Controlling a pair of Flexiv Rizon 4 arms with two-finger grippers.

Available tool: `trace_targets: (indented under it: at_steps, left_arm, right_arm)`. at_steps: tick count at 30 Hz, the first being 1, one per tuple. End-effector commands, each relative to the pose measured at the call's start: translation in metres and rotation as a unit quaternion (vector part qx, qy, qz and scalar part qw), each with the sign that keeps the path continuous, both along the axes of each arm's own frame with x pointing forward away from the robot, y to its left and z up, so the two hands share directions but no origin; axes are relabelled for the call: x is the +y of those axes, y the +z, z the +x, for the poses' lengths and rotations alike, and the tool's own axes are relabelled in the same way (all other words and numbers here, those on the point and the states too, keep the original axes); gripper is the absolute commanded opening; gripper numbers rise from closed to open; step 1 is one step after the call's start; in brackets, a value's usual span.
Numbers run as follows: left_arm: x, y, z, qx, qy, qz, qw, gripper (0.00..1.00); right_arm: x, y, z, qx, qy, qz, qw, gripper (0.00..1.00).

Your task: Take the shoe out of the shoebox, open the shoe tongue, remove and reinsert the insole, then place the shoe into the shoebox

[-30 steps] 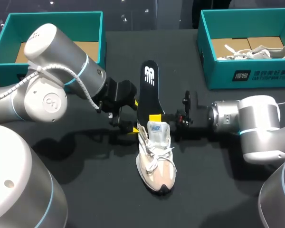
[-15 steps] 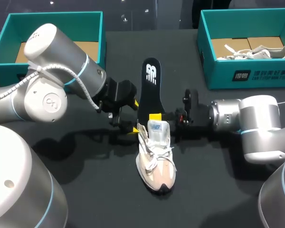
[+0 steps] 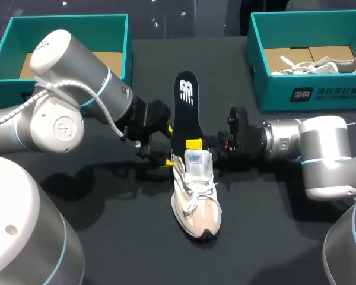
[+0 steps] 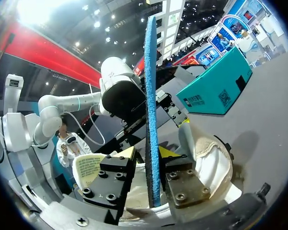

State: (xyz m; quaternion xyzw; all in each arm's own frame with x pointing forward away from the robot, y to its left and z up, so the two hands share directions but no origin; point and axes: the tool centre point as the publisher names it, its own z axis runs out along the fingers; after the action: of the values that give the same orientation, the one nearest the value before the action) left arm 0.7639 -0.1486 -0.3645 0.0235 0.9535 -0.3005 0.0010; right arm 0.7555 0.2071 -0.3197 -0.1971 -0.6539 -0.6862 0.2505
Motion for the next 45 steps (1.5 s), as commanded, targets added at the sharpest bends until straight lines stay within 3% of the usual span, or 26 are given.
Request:
trace_targets:
  at_steps: [1, 20, 23, 30, 45]
  left_arm:
    - [0.0, 0.0, 0.0, 0.0, 0.0, 0.001, 1.0, 1.0]
    - [0.0, 0.0, 0.0, 0.0, 0.0, 0.001, 1.0, 1.0]
    - [0.0, 0.0, 0.0, 0.0, 0.0, 0.001, 1.0, 1.0]
    - [0.0, 0.0, 0.0, 0.0, 0.0, 0.001, 1.0, 1.0]
    - [0.0, 0.0, 0.0, 0.0, 0.0, 0.001, 1.0, 1.0]
  right_arm:
    - [0.001, 0.003, 0.003, -0.004, 0.006, -0.001, 1.0, 0.28]
    - [0.011, 0.039, 0.018, -0.055, 0.024, -0.005, 0.998, 0.24]
    - [0.011, 0.04, 0.021, -0.049, 0.01, -0.005, 0.999, 0.0]
    - [0.009, 0.026, 0.017, -0.031, -0.013, -0.031, 0.999, 0.0]
    - [0.002, -0.007, -0.014, 0.028, -0.023, -0.081, 0.996, 0.0]
